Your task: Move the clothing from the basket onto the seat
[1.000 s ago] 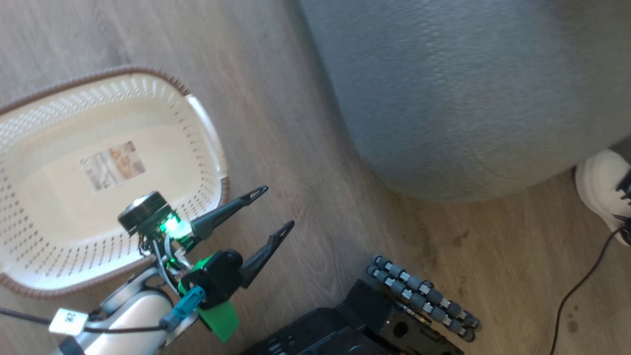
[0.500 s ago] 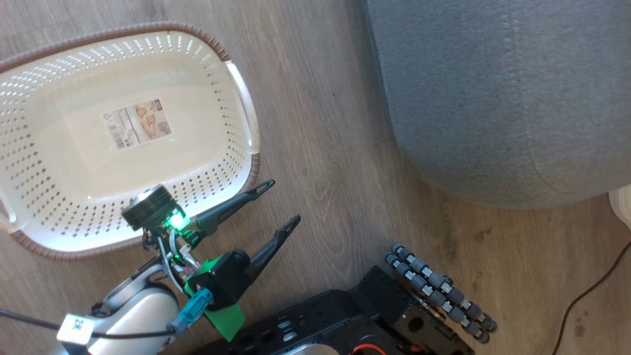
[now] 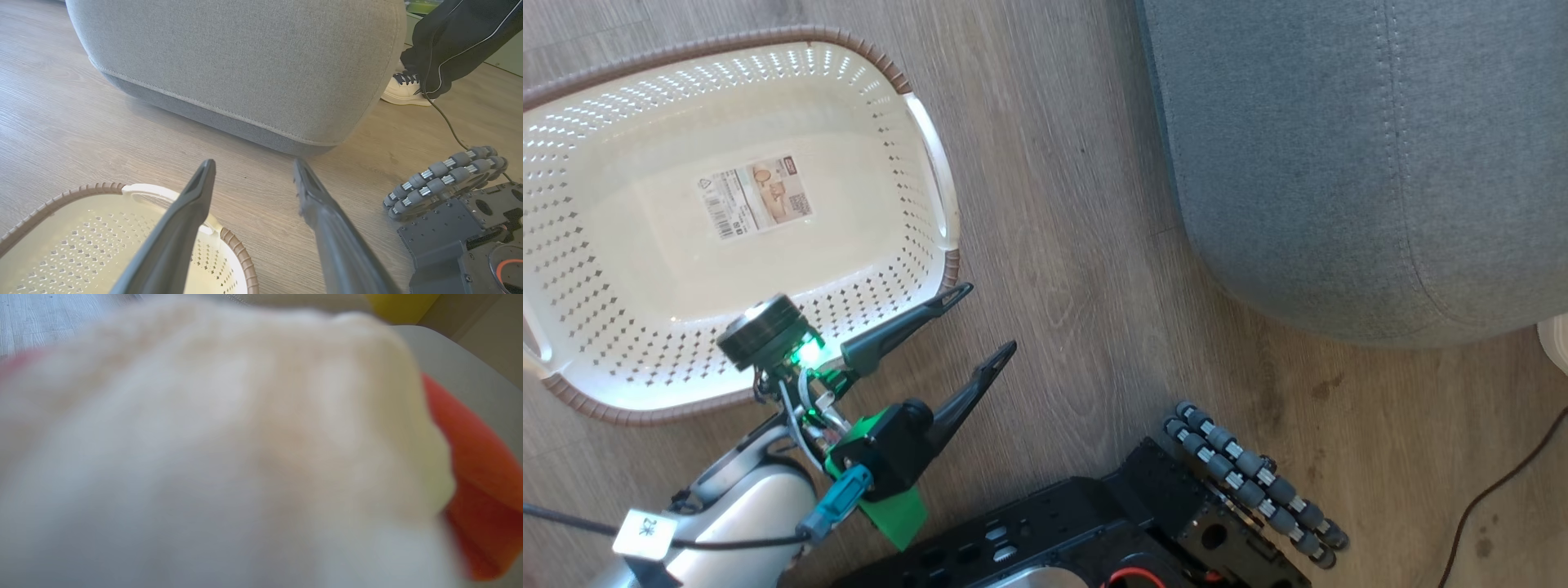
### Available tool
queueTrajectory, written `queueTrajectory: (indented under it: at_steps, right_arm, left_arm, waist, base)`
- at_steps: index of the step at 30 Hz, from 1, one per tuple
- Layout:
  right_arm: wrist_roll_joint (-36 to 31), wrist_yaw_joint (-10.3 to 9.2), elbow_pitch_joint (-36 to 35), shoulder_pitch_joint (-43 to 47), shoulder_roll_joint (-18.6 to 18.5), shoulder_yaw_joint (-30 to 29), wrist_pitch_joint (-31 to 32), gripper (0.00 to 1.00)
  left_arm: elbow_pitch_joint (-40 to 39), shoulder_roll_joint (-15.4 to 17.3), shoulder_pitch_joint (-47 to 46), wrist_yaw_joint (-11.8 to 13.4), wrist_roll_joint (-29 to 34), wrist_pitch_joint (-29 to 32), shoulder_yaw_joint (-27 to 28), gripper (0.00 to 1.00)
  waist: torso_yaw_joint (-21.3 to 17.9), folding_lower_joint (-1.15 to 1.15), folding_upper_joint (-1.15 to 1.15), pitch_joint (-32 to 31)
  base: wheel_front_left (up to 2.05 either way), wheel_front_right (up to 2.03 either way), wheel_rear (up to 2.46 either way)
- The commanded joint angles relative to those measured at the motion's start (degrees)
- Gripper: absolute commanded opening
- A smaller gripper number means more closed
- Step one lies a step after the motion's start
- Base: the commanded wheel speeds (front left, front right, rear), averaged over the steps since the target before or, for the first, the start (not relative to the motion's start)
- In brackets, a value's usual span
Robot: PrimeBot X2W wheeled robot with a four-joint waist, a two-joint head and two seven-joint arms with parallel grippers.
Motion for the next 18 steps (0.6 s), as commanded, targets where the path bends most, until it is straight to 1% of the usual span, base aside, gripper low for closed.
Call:
queueTrajectory:
  at_steps: [1, 2, 3, 7, 9, 13, 18]
  right_arm:
    - [-0.3, 0.0, -0.3, 0.1, -0.8, 0.3, 0.5, 0.08]
    - [-0.3, 0.0, -0.3, 0.2, -1.1, 0.2, 0.0, 0.47]
    - [-0.2, 0.0, -0.2, 0.3, -1.2, 0.1, -0.3, 1.0]
    - [-0.6, 0.0, 0.3, 0.3, -1.7, 0.2, -0.4, 1.0]
    - [-1.0, 0.0, 0.7, 0.3, -1.6, 0.7, 0.9, 1.0]
    - [-1.7, 0.0, 1.4, 1.2, -1.8, 1.5, 5.2, 1.0]
    - [-2.5, 0.0, 1.8, 2.2, -2.9, 2.7, 11.3, 1.0]
  left_arm:
    - [-1.5, 0.3, -0.4, 0.4, -0.4, -0.3, 1.0, 1.0]
    - [-1.7, 0.1, -0.6, 0.4, -0.4, -0.3, 0.8, 1.0]
    - [-2.1, 0.0, -0.9, 0.2, -0.4, -0.3, 0.6, 1.0]
    - [-2.4, -0.3, -1.1, -0.1, -0.9, -0.3, 0.2, 1.0]
    - [-2.2, -0.5, -1.2, -0.1, -1.1, -0.3, 0.2, 1.0]
    - [-1.6, -1.7, -1.8, -0.3, -1.3, -0.3, -0.3, 1.0]
    - [-1.2, -5.0, -2.1, -0.5, -2.0, -0.3, -1.3, 1.0]
  waist:
    - [0.1, 0.0, 0.0, -0.1]
    - [0.1, 0.0, 0.0, -0.2]
    - [0.2, 0.0, 0.0, -0.4]
    - [0.3, 0.0, 0.0, -1.6]
    - [0.4, 0.0, 0.0, -2.5]
    - [0.8, 0.0, 0.0, -4.7]
    - [2.0, 0.0, 0.0, -8.6]
  base:
    - [0.0, 0.0, 0.0]
    - [0.0, 0.0, 0.0]
    - [0.0, 0.0, 0.0]
    - [0.0, 0.0, 0.0]
    - [0.0, 0.0, 0.0]
    - [0.0, 0.0, 0.0]
    - [0.0, 0.0, 0.0]
